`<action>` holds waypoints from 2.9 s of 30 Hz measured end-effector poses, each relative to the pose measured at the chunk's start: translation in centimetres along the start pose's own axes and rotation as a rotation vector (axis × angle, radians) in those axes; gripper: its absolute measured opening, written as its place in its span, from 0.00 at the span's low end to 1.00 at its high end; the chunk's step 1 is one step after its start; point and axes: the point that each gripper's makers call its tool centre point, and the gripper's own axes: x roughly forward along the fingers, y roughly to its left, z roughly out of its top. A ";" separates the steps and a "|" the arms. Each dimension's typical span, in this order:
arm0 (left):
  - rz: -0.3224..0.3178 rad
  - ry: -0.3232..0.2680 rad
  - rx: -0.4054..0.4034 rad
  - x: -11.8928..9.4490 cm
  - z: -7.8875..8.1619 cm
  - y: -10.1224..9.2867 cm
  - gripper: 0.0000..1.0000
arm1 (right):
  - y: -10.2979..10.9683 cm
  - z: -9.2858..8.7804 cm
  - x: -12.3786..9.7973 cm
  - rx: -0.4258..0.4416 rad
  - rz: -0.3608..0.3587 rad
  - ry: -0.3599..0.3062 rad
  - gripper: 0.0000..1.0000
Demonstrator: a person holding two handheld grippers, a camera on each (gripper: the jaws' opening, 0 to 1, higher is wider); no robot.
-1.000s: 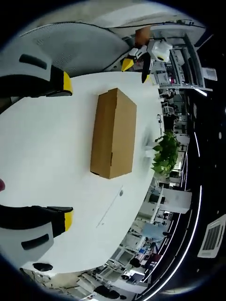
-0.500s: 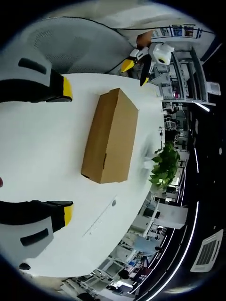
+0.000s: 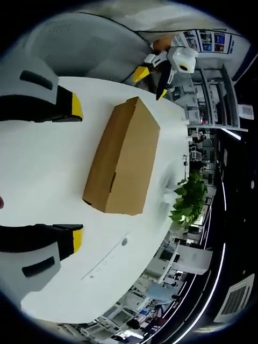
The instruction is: Operate the shoe box by opening the lid, removing the specified soft item, and placing it in the target area until the item is outside and the box remains undamaged.
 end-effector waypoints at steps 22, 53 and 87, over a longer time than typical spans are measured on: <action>0.087 -0.025 -0.091 3.2 0.1 0.6 0.67 | -2.8 -0.3 4.7 -0.051 0.155 0.041 0.62; 0.153 -0.023 -0.193 5.4 -0.1 1.2 0.59 | -4.6 0.4 10.2 -0.109 0.263 0.058 0.41; 0.113 0.033 -0.138 5.5 -0.5 3.0 0.56 | -2.9 0.3 9.9 0.011 0.154 0.108 0.39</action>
